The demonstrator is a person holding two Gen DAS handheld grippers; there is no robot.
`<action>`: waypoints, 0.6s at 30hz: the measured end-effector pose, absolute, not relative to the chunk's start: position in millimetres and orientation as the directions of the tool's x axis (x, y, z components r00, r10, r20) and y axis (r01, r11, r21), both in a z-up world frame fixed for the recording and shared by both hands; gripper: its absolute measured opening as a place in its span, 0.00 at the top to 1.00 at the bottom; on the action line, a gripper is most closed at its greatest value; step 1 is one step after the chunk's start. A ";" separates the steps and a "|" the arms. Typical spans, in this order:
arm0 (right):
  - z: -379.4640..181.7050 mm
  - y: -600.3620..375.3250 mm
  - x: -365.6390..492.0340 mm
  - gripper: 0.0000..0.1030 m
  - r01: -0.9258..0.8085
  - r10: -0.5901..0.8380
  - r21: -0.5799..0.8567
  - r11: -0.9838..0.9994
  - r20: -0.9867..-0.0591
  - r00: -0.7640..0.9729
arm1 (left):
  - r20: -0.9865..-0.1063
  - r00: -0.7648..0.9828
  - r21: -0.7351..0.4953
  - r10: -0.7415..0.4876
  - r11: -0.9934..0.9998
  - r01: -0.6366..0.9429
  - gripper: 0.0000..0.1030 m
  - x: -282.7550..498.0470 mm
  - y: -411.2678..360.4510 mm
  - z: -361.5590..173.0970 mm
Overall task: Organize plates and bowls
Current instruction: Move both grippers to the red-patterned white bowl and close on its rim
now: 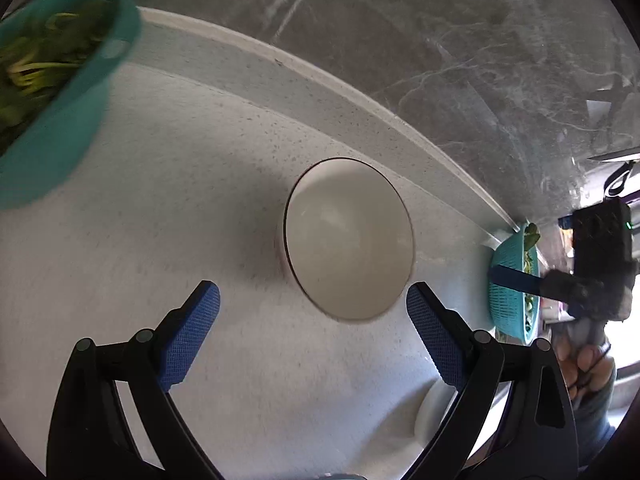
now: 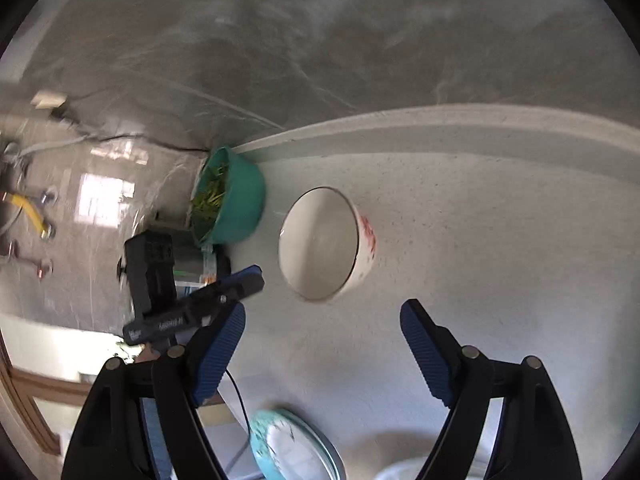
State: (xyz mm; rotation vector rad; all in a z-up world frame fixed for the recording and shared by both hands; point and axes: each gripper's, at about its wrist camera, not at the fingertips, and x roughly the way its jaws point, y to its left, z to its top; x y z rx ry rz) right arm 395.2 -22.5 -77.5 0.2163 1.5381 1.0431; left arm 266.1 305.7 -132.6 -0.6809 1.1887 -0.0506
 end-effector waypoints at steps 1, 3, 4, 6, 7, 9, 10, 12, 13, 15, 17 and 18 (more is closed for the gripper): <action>-85.4 -16.5 398.3 0.20 -0.390 0.658 0.715 0.580 -0.694 -0.294 | -0.835 0.390 -0.515 -0.389 0.801 -0.304 0.08 272.3 308.6 -138.0; -98.2 -3.6 402.6 0.21 -0.370 0.653 0.716 0.592 -0.696 -0.299 | -0.834 0.382 -0.519 -0.397 0.801 -0.300 0.09 284.2 315.5 -147.2; -104.1 0.8 403.5 0.21 -0.370 0.646 0.712 0.597 -0.700 -0.305 | -0.837 0.379 -0.516 -0.396 0.801 -0.303 0.10 289.7 321.1 -155.1; -114.4 8.8 405.0 0.21 -0.370 0.641 0.712 0.597 -0.700 -0.314 | -0.840 0.370 -0.515 -0.397 0.799 -0.311 0.16 297.8 327.0 -164.3; -120.1 10.6 406.0 0.22 -0.367 0.636 0.710 0.601 -0.703 -0.319 | -0.840 0.360 -0.518 -0.407 0.798 -0.308 0.25 303.5 326.8 -169.2; -132.3 16.2 407.1 0.25 -0.349 0.625 0.708 0.614 -0.706 -0.333 | -0.839 0.344 -0.522 -0.422 0.802 -0.290 0.36 308.6 326.8 -176.0; -137.2 18.6 407.2 0.27 -0.343 0.624 0.712 0.613 -0.702 -0.342 | -0.840 0.338 -0.520 -0.424 0.807 -0.279 0.43 311.8 325.9 -179.2; -147.4 22.6 407.7 0.30 -0.337 0.615 0.708 0.620 -0.706 -0.352 | -0.843 0.325 -0.517 -0.428 0.811 -0.273 0.45 316.9 328.8 -187.8; -151.6 23.3 408.0 0.30 -0.330 0.612 0.708 0.624 -0.706 -0.357 | -0.840 0.325 -0.524 -0.435 0.807 -0.272 0.45 318.4 329.1 -190.1; -158.1 25.7 407.7 0.31 -0.319 0.610 0.713 0.624 -0.700 -0.370 | -0.837 0.330 -0.527 -0.435 0.803 -0.277 0.45 321.7 331.0 -193.8; -164.0 28.2 410.8 0.32 -0.315 0.609 0.714 0.626 -0.699 -0.374 | -0.833 0.336 -0.534 -0.441 0.799 -0.277 0.46 323.8 331.9 -196.5; -164.8 28.5 410.9 0.32 -0.313 0.610 0.717 0.623 -0.696 -0.379 | -0.834 0.334 -0.532 -0.440 0.801 -0.274 0.46 325.8 328.2 -198.6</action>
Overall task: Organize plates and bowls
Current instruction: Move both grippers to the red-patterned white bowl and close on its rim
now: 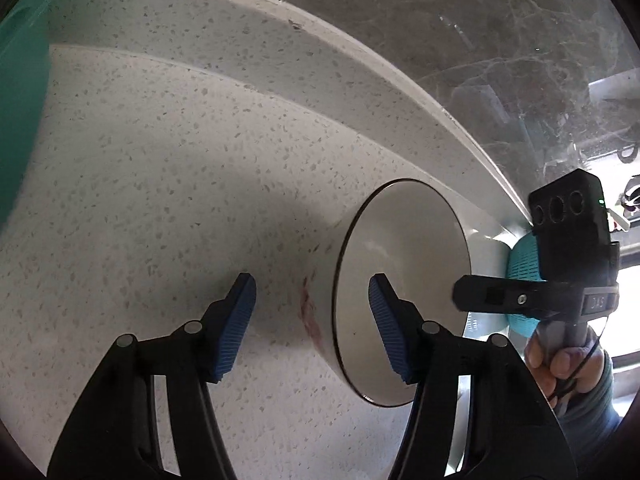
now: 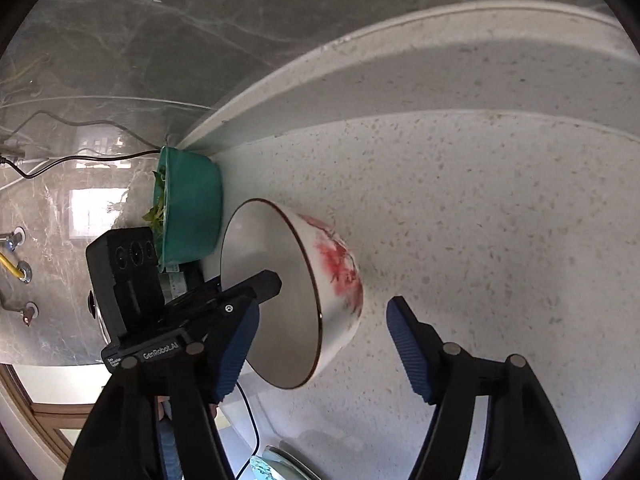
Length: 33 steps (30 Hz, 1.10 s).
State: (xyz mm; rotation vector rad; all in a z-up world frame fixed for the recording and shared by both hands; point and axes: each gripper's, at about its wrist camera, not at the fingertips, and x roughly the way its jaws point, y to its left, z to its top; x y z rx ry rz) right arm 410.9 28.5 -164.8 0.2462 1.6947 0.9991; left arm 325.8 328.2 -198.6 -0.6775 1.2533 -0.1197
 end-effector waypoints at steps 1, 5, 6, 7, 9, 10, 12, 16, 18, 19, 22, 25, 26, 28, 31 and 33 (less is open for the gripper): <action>-165.7 29.8 410.6 0.33 -0.313 0.609 0.716 0.624 -0.697 -0.379 | -0.837 0.331 -0.526 -0.436 0.807 -0.267 0.48 328.2 325.7 -199.6; -172.4 39.0 409.4 0.35 -0.305 0.604 0.718 0.626 -0.694 -0.392 | -0.842 0.323 -0.513 -0.432 0.826 -0.233 0.52 332.9 313.0 -197.7; -173.7 40.3 408.5 0.35 -0.308 0.601 0.714 0.628 -0.697 -0.391 | -0.846 0.321 -0.505 -0.426 0.834 -0.224 0.52 332.6 309.3 -197.4; -174.5 40.9 407.3 0.36 -0.309 0.596 0.712 0.631 -0.700 -0.394 | -0.855 0.319 -0.487 -0.410 0.846 -0.217 0.53 333.4 302.9 -197.1; -176.3 45.6 406.3 0.42 -0.309 0.597 0.716 0.626 -0.695 -0.401 | -0.862 0.316 -0.471 -0.398 0.859 -0.203 0.55 333.2 295.1 -193.5; -177.5 46.2 405.6 0.45 -0.309 0.597 0.717 0.624 -0.694 -0.403 | -0.867 0.314 -0.456 -0.386 0.869 -0.193 0.55 333.8 292.6 -193.4; -179.9 48.6 404.3 0.47 -0.305 0.594 0.717 0.626 -0.693 -0.408 | -0.873 0.317 -0.437 -0.370 0.883 -0.174 0.55 335.4 285.9 -193.3; -183.7 48.9 404.7 0.55 -0.292 0.601 0.722 0.628 -0.688 -0.407 | -0.867 0.333 -0.442 -0.370 0.880 -0.173 0.55 338.3 276.1 -197.1; -185.1 46.0 405.6 0.60 -0.295 0.596 0.715 0.633 -0.694 -0.404 | -0.862 0.342 -0.454 -0.374 0.870 -0.191 0.55 336.1 280.7 -199.3; -185.6 42.5 406.5 0.64 -0.296 0.593 0.712 0.636 -0.697 -0.404 | -0.854 0.351 -0.472 -0.384 0.856 -0.212 0.58 332.6 288.1 -199.0; -188.0 37.9 407.7 0.71 -0.289 0.589 0.708 0.644 -0.700 -0.404 | -0.843 0.347 -0.504 -0.411 0.828 -0.245 0.76 328.0 308.4 -201.7; -188.8 36.7 408.1 0.73 -0.286 0.589 0.706 0.648 -0.702 -0.400 | -0.859 0.330 -0.479 -0.393 0.843 -0.244 0.84 330.2 316.3 -202.3; -188.6 36.3 408.2 0.73 -0.286 0.589 0.706 0.648 -0.703 -0.398 | -0.864 0.325 -0.471 -0.385 0.847 -0.247 0.88 329.8 319.5 -202.6; -188.3 34.0 408.7 0.73 -0.288 0.590 0.705 0.648 -0.704 -0.396 | -0.864 0.325 -0.470 -0.384 0.846 -0.252 0.88 330.4 320.3 -202.6; -186.9 35.4 407.2 0.74 -0.290 0.585 0.695 0.658 -0.714 -0.385 | -0.873 0.319 -0.453 -0.369 0.855 -0.252 0.88 331.2 319.0 -201.7; -186.5 35.5 406.6 0.74 -0.289 0.584 0.691 0.662 -0.718 -0.380 | -0.875 0.314 -0.452 -0.369 0.855 -0.256 0.88 331.0 316.2 -201.0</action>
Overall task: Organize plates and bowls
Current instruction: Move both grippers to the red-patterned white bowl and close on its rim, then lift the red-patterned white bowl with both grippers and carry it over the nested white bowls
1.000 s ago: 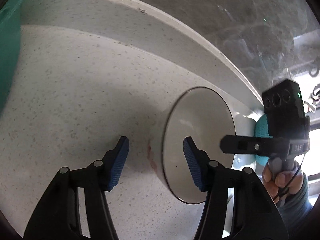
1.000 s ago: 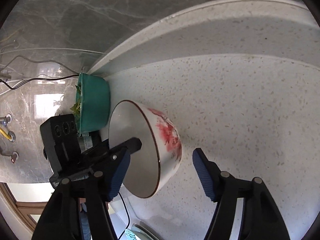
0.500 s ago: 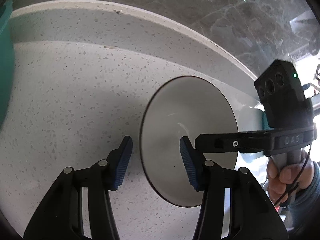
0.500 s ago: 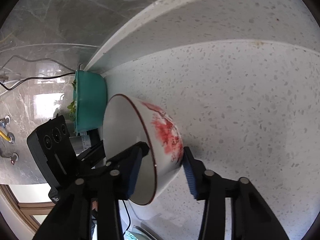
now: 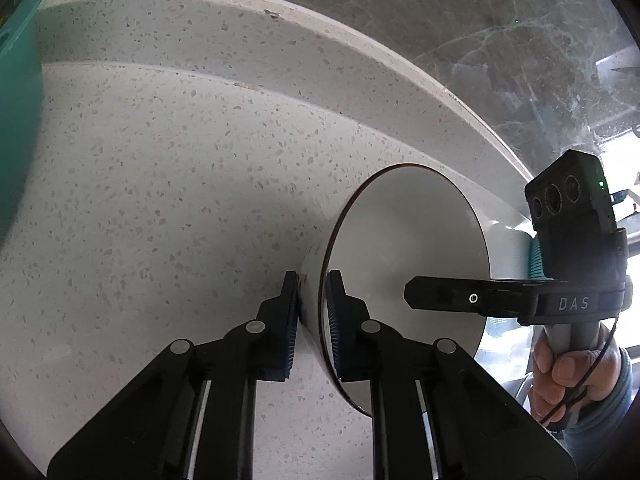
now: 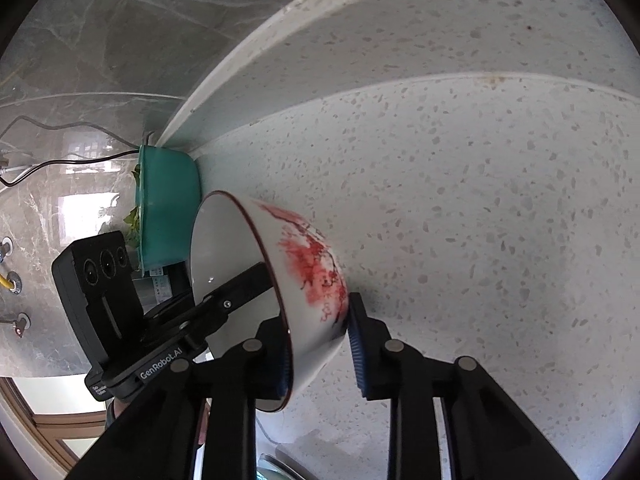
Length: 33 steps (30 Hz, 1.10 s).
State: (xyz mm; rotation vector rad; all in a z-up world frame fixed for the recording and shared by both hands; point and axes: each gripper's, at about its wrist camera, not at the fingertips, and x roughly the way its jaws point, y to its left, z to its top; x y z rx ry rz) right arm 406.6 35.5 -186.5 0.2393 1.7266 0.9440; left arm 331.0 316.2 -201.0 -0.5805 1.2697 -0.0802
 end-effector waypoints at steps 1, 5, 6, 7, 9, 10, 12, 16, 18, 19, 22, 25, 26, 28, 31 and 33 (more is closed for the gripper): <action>-186.6 34.6 406.6 0.74 -0.286 0.585 0.692 0.663 -0.717 -0.379 | -0.874 0.313 -0.455 -0.372 0.852 -0.258 0.88 331.2 314.9 -201.3; -184.6 30.9 404.3 0.74 -0.289 0.579 0.686 0.668 -0.722 -0.378 | -0.875 0.308 -0.454 -0.373 0.852 -0.259 0.88 322.6 305.5 -198.7; -183.6 30.3 403.7 0.74 -0.291 0.578 0.685 0.668 -0.724 -0.377 | -0.875 0.309 -0.455 -0.373 0.852 -0.258 0.88 322.5 306.6 -199.0; -182.4 29.6 403.3 0.74 -0.293 0.578 0.685 0.667 -0.724 -0.377 | -0.875 0.310 -0.454 -0.373 0.853 -0.257 0.88 321.1 305.4 -197.4; -178.2 27.2 402.0 0.74 -0.294 0.581 0.686 0.665 -0.723 -0.374 | -0.874 0.311 -0.454 -0.373 0.854 -0.254 0.88 324.1 302.1 -193.4; -175.4 27.9 401.4 0.75 -0.296 0.581 0.686 0.665 -0.724 -0.372 | -0.874 0.313 -0.453 -0.371 0.855 -0.252 0.88 322.1 299.7 -188.4; -169.7 26.8 400.7 0.74 -0.303 0.581 0.684 0.663 -0.726 -0.367 | -0.873 0.316 -0.454 -0.371 0.855 -0.250 0.88 319.2 298.7 -181.3; -153.4 16.6 396.0 0.74 -0.316 0.583 0.680 0.662 -0.732 -0.353 | -0.870 0.324 -0.454 -0.372 0.861 -0.230 0.88 312.5 283.9 -164.0; -142.9 7.5 392.7 0.74 -0.322 0.591 0.682 0.657 -0.731 -0.342 | -0.867 0.331 -0.454 -0.373 0.864 -0.216 0.88 308.2 275.0 -154.5; -137.7 2.5 390.5 0.74 -0.325 0.594 0.682 0.655 -0.731 -0.336 | -0.864 0.334 -0.458 -0.377 0.864 -0.209 0.88 305.2 268.2 -148.2; -120.0 -16.8 383.2 0.74 -0.337 0.602 0.680 0.651 -0.733 -0.315 | -0.856 0.343 -0.463 -0.386 0.868 -0.179 0.88 296.7 248.1 -132.4; -103.3 -44.1 375.1 0.74 -0.339 0.614 0.679 0.652 -0.734 -0.290 | -0.847 0.344 -0.474 -0.405 0.869 -0.143 0.88 287.6 220.9 -119.3; -96.3 -55.5 371.8 0.74 -0.344 0.619 0.677 0.651 -0.735 -0.276 | -0.843 0.345 -0.478 -0.413 0.869 -0.129 0.88 284.2 211.3 -114.9; -86.9 -73.4 366.0 0.73 -0.342 0.629 0.678 0.651 -0.734 -0.258 | -0.837 0.342 -0.486 -0.428 0.868 -0.104 0.88 277.9 192.7 -107.5; -75.6 -102.8 356.4 0.73 -0.337 0.643 0.679 0.652 -0.731 -0.229 | -0.831 0.333 -0.491 -0.446 0.869 -0.063 0.88 268.7 157.3 -96.4; -70.5 -122.2 347.9 0.72 -0.331 0.648 0.678 0.657 -0.732 -0.213 | -0.830 0.323 -0.492 -0.455 0.870 -0.038 0.88 262.5 137.0 -92.8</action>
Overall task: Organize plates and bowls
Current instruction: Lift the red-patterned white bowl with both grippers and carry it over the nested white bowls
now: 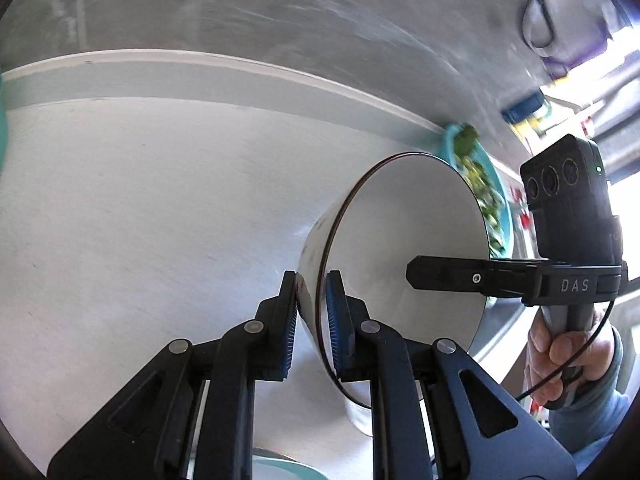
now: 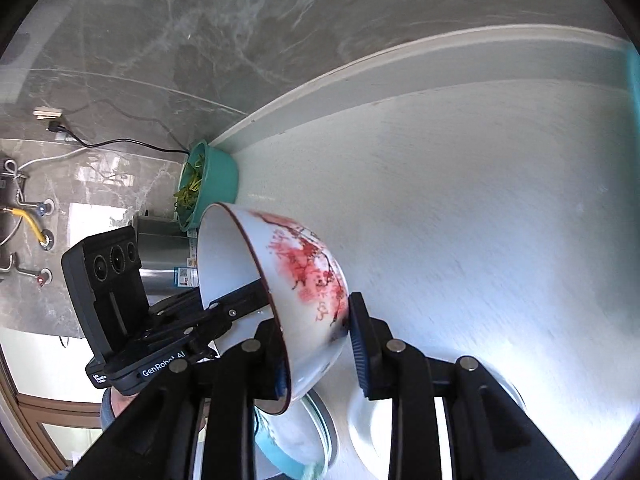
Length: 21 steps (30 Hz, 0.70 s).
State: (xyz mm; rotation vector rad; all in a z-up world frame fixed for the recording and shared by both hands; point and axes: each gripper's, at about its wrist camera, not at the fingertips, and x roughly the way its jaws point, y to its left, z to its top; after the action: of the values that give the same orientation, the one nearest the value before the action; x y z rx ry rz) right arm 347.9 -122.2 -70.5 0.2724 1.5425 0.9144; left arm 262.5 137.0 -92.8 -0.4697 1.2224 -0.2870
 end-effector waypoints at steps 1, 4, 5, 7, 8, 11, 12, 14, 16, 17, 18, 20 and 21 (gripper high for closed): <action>-69.1 -131.8 344.0 0.72 -0.328 0.649 0.676 0.659 -0.733 -0.207 | -0.829 0.318 -0.493 -0.460 0.870 -0.029 0.88 259.8 128.0 -93.2; -65.8 -160.5 329.9 0.72 -0.320 0.646 0.667 0.673 -0.741 -0.185 | -0.829 0.297 -0.498 -0.474 0.867 -0.006 0.88 248.9 94.1 -91.4; -64.8 -169.4 325.3 0.72 -0.319 0.645 0.664 0.676 -0.743 -0.180 | -0.829 0.291 -0.500 -0.478 0.866 -0.002 0.88 244.9 81.3 -87.0; -66.3 -187.2 317.1 0.72 -0.309 0.645 0.663 0.682 -0.745 -0.173 | -0.830 0.274 -0.504 -0.486 0.864 0.003 0.88 236.4 57.6 -91.1; -68.0 -192.7 313.3 0.72 -0.303 0.644 0.662 0.685 -0.745 -0.173 | -0.831 0.267 -0.505 -0.487 0.863 0.004 0.88 232.8 49.9 -92.3; -74.9 -211.6 303.8 0.72 -0.281 0.642 0.663 0.694 -0.746 -0.177 | -0.836 0.244 -0.507 -0.492 0.862 0.000 0.88 220.4 27.3 -100.1; -78.1 -217.5 302.8 0.72 -0.274 0.640 0.664 0.696 -0.746 -0.180 | -0.839 0.235 -0.506 -0.491 0.863 -0.003 0.88 216.6 20.0 -103.7; -82.8 -226.6 297.0 0.72 -0.266 0.637 0.662 0.701 -0.748 -0.185 | -0.845 0.224 -0.499 -0.486 0.867 -0.003 0.87 213.6 10.1 -110.0; -87.2 -232.9 292.2 0.72 -0.263 0.631 0.659 0.704 -0.751 -0.193 | -0.853 0.213 -0.489 -0.477 0.872 -0.004 0.87 213.0 4.2 -118.7; -90.3 -234.1 289.4 0.72 -0.262 0.628 0.658 0.706 -0.752 -0.198 | -0.856 0.209 -0.484 -0.472 0.875 -0.006 0.86 210.8 0.4 -121.5; -92.9 -235.3 287.7 0.72 -0.259 0.627 0.658 0.707 -0.753 -0.203 | -0.859 0.206 -0.480 -0.469 0.877 -0.008 0.86 207.4 -0.7 -123.7; -97.3 -238.6 285.7 0.72 -0.255 0.623 0.658 0.709 -0.753 -0.209 | -0.865 0.197 -0.472 -0.461 0.881 -0.010 0.86 204.5 -7.3 -131.8; -99.0 -240.3 285.4 0.72 -0.253 0.622 0.657 0.710 -0.754 -0.211 | -0.867 0.193 -0.471 -0.460 0.882 -0.012 0.86 205.1 -12.0 -134.4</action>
State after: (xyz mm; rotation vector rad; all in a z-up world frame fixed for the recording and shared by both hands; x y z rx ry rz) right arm 285.4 -240.3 -99.0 0.3075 1.5946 0.8223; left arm 205.1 -12.0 -134.4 -0.4180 1.3498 -0.3272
